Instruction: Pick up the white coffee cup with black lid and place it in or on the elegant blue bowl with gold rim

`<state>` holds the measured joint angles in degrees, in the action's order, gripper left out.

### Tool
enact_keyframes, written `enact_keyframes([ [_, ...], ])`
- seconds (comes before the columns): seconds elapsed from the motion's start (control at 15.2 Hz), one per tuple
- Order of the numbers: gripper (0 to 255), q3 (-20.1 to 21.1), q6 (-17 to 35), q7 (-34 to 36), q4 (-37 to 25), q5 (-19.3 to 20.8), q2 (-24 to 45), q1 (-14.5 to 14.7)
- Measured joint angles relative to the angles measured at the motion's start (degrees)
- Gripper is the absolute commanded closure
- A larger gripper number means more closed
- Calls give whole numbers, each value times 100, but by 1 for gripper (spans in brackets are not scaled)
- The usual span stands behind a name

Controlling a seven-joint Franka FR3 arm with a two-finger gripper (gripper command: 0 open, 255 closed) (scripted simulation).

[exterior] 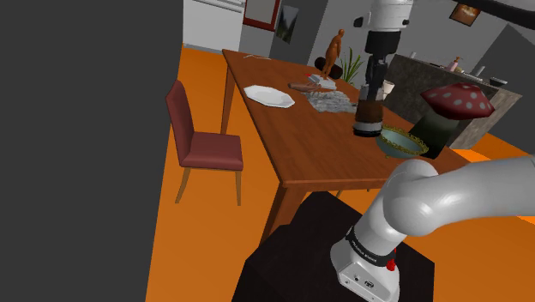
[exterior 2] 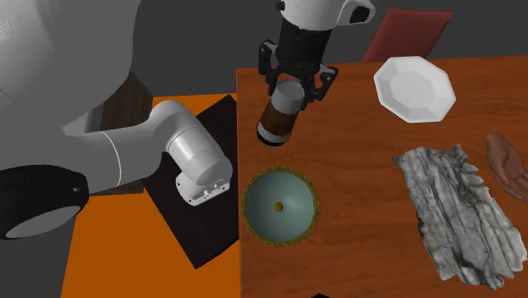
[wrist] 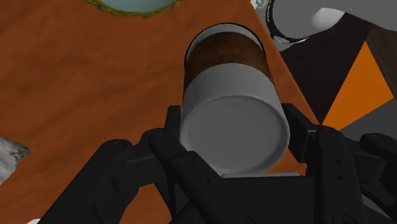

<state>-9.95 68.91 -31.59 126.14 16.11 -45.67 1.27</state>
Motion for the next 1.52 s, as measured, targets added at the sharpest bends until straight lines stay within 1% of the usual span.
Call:
enact_keyframes([
  [0.26, 255, -431, -82, -525, 152, 487, -371, -138],
  [0.79, 255, -1310, -196, -1586, 28, 1475, -743, -354],
  [0.99, 255, -1428, -133, -1676, 156, 1610, -854, -392],
  [1.52, 255, -1634, 316, -1539, 876, 1775, -1128, -455],
])
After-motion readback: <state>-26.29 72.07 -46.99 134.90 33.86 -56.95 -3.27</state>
